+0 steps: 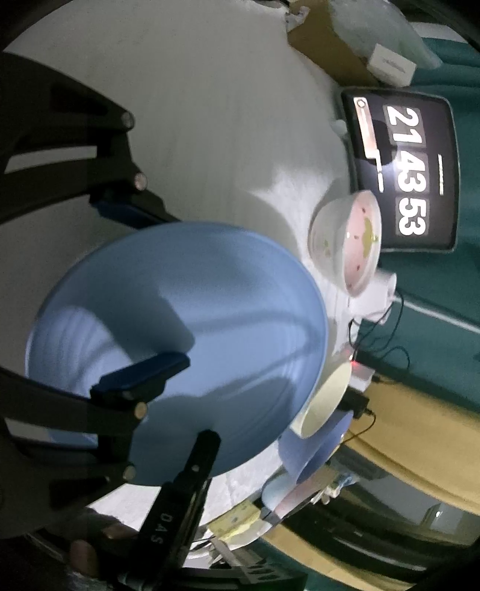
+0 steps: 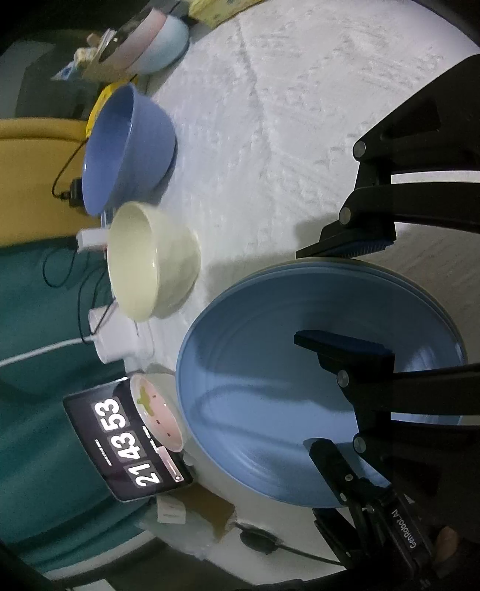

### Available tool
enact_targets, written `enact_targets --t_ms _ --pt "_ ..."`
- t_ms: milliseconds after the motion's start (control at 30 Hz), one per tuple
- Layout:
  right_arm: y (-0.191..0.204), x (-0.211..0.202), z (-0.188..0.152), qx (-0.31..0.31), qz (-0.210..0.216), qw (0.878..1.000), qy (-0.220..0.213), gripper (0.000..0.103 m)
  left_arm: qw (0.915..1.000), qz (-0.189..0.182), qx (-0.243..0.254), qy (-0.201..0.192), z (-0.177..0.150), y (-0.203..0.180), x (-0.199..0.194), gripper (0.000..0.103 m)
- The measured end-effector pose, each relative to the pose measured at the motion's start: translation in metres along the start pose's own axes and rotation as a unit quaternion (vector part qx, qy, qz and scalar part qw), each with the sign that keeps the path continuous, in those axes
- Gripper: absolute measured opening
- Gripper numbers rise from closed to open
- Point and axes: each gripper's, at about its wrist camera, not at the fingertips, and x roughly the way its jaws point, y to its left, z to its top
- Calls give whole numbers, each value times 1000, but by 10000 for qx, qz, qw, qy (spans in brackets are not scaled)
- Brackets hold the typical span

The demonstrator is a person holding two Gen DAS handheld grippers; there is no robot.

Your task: Organize plates and bowls

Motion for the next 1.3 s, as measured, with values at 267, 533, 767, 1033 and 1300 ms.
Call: enact_targets --t_ms 267,533,767,1033,1300 --pt "14 22 15 -114 159 9997 131 39 9997 201 -115 31 8 17 8 65" --pt "20 38 22 -160 249 9992 267 39 9994 288 -188 106 9 28 16 65" --pt "15 47 21 -89 253 9989 388 40 9991 427 -3 71 11 22 18 65" --pt "16 48 20 -157 169 9990 394 41 9985 536 107 -5 12 19 17 67" --pt "10 35 19 -153 139 9994 276 41 9969 743 207 -171 15 13 4 67"
